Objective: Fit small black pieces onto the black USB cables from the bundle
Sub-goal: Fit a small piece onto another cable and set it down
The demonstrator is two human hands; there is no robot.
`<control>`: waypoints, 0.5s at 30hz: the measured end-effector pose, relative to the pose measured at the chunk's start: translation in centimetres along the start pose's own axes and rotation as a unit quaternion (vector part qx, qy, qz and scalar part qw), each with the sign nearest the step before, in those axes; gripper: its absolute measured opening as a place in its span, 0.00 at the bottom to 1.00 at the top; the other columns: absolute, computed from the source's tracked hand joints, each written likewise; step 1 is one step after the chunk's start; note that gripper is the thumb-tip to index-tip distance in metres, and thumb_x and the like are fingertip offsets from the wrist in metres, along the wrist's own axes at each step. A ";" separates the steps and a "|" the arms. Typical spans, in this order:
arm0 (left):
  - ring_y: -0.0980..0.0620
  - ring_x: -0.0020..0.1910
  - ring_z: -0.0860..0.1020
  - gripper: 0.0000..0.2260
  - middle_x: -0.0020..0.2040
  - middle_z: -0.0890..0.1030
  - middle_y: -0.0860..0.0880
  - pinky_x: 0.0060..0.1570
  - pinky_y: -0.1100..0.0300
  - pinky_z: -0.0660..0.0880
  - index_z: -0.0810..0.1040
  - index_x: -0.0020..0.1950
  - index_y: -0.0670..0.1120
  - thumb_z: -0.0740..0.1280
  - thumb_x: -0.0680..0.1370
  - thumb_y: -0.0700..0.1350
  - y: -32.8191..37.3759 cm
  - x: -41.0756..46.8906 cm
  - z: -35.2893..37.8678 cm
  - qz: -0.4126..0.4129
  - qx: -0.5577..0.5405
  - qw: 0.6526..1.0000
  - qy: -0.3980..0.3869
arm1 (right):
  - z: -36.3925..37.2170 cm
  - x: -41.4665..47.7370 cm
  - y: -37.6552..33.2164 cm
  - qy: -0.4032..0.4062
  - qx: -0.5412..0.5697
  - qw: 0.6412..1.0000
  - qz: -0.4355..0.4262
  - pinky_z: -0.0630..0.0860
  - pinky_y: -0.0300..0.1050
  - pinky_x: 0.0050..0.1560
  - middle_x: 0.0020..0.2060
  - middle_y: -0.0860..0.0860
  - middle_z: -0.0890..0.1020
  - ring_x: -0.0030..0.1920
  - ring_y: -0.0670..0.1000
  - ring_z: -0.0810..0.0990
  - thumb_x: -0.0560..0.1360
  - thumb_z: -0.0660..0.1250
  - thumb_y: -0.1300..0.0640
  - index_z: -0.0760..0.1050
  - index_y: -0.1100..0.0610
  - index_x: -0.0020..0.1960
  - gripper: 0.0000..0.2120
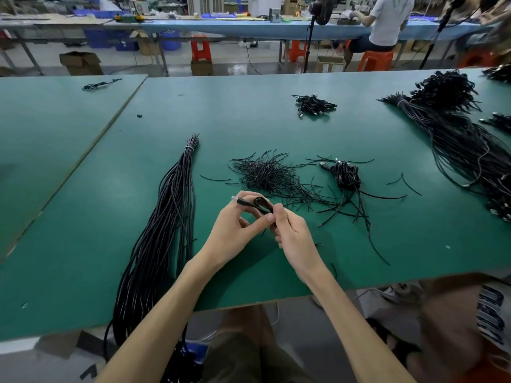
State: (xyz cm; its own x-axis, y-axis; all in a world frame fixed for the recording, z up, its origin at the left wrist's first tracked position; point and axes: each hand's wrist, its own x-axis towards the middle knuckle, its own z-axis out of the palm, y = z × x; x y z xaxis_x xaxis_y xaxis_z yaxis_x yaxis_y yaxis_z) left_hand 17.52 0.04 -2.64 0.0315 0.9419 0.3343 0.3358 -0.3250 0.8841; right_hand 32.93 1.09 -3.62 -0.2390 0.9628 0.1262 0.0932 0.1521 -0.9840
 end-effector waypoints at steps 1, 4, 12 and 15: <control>0.51 0.50 0.82 0.07 0.55 0.81 0.54 0.38 0.56 0.74 0.81 0.56 0.48 0.73 0.79 0.46 0.0 0.0 0.0 -0.004 0.008 1.000 0.002 | 0.0 0.0 0.1 0.004 -0.002 1.000 -0.004 0.61 0.38 0.31 0.27 0.39 0.66 0.29 0.42 0.62 0.86 0.53 0.42 0.77 0.58 0.48 0.24; 0.51 0.47 0.83 0.07 0.49 0.85 0.53 0.41 0.59 0.75 0.82 0.56 0.47 0.73 0.79 0.46 -0.2 0.0 -0.2 -0.026 0.008 1.000 -0.002 | 0.2 0.0 0.0 0.015 -0.020 1.000 -0.008 0.62 0.42 0.34 0.28 0.40 0.66 0.31 0.43 0.62 0.85 0.54 0.42 0.77 0.55 0.45 0.22; 0.52 0.52 0.83 0.07 0.52 0.84 0.54 0.45 0.51 0.80 0.80 0.58 0.47 0.72 0.80 0.44 0.0 -0.3 -0.3 -0.047 -0.033 0.997 -0.052 | 0.1 -0.1 -0.2 0.052 -0.063 0.996 -0.020 0.62 0.40 0.33 0.26 0.41 0.68 0.29 0.43 0.64 0.85 0.57 0.43 0.79 0.61 0.44 0.25; 0.53 0.49 0.83 0.08 0.50 0.85 0.55 0.45 0.52 0.80 0.82 0.57 0.49 0.73 0.79 0.42 0.1 -0.4 -0.5 -0.043 -0.044 0.996 -0.059 | 0.2 -0.2 -0.4 0.049 -0.065 0.997 -0.015 0.69 0.46 0.35 0.29 0.49 0.79 0.33 0.43 0.72 0.87 0.56 0.45 0.82 0.55 0.43 0.24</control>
State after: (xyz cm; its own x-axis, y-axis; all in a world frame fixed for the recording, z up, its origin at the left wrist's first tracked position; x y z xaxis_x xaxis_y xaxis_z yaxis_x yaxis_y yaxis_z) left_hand 17.05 -0.36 -2.53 0.1179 0.9685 0.2192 0.2576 -0.2430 0.9352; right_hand 32.77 0.78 -3.25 -0.1482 0.9738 0.1724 0.2140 0.2018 -0.9558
